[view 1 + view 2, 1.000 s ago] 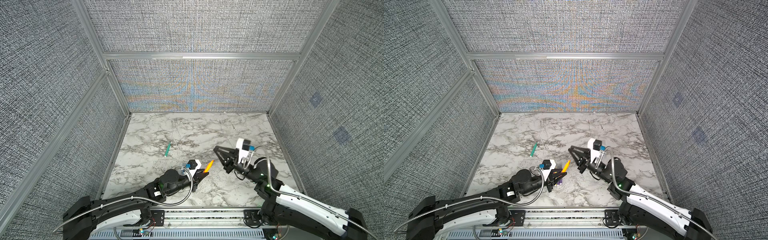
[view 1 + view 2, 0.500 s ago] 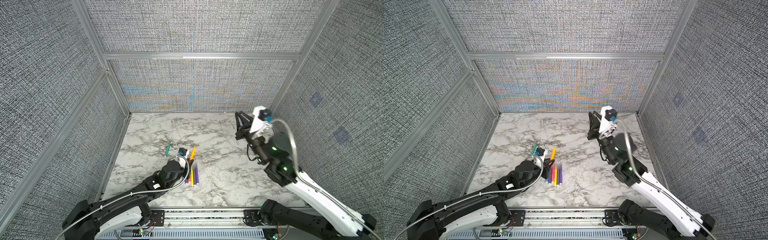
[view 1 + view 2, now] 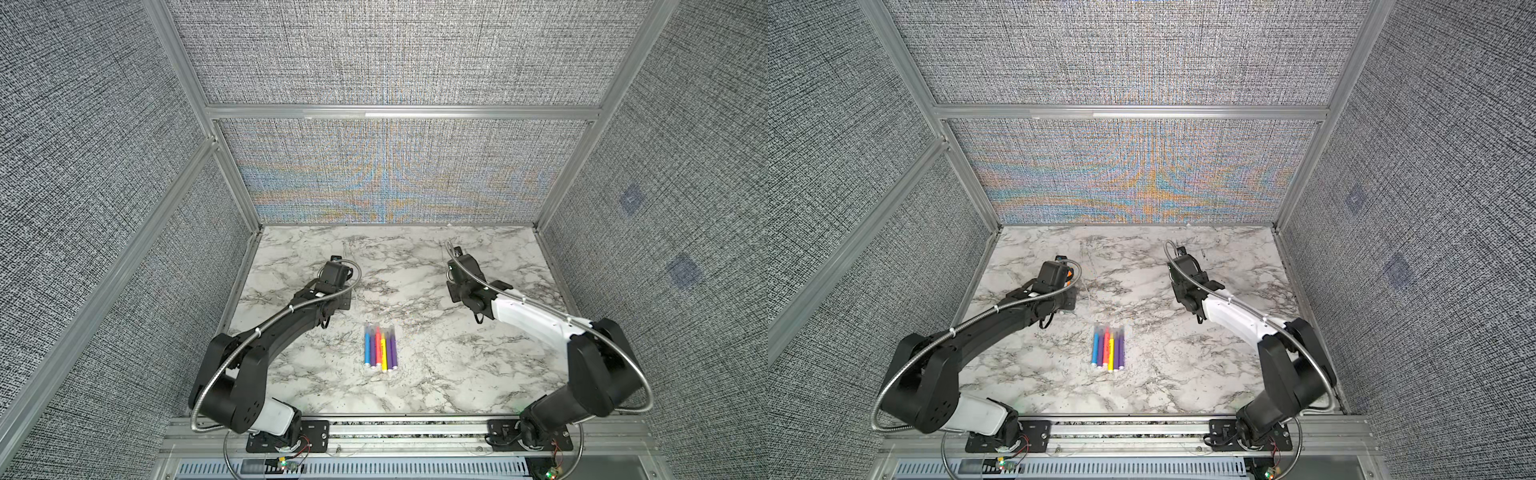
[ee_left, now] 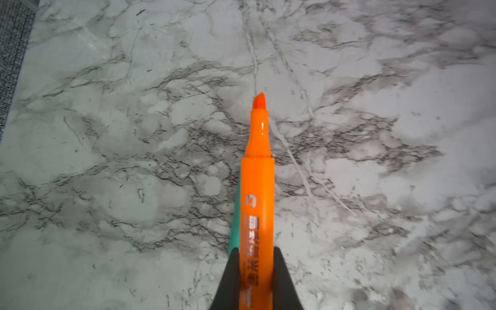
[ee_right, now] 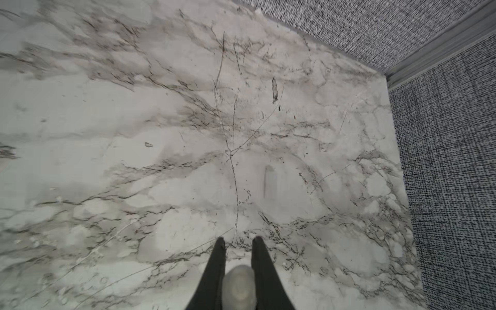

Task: Remove pen caps from pens
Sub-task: Place the pen at the middle-left of the table.

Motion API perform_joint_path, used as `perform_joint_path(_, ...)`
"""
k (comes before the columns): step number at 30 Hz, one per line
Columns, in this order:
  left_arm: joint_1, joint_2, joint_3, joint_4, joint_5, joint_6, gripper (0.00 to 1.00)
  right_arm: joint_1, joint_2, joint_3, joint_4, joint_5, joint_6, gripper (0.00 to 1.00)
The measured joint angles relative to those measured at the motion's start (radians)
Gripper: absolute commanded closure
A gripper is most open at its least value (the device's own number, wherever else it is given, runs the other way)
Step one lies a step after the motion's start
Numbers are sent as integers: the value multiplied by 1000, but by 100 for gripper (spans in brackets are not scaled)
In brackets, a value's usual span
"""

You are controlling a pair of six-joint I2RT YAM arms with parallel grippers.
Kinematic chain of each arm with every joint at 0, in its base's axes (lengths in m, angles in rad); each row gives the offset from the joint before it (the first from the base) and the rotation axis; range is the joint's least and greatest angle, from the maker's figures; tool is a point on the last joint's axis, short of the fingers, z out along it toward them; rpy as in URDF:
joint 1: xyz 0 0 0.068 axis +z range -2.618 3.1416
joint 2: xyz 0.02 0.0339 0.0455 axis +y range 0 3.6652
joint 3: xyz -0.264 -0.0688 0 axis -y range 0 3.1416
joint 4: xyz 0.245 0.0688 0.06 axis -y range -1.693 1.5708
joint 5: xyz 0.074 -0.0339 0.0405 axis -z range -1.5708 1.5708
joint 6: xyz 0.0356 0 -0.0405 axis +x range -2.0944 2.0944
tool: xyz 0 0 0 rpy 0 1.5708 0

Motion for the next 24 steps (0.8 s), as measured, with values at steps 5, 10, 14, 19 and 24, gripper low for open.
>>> perform_joint_path(5, 101, 29, 16, -41, 21, 46, 100, -36, 152, 80, -35, -23, -7, 100)
perform_joint_path(10, 145, 100, 76, -105, 27, 89, 100, -55, 246, 130, -72, -29, -11, 100)
perform_joint_path(14, 167, 177, 114, -157, 2, 108, 97, -66, 268, 150, -94, -25, -11, 100)
perform_joint_path(19, 174, 204, 143, -211, -3, 134, 91, -89, 306, 187, -129, -15, -10, 100)
perform_joint_path(24, 185, 233, 176, -247, 16, 156, 77, -89, 349, 237, -155, -3, -11, 100)
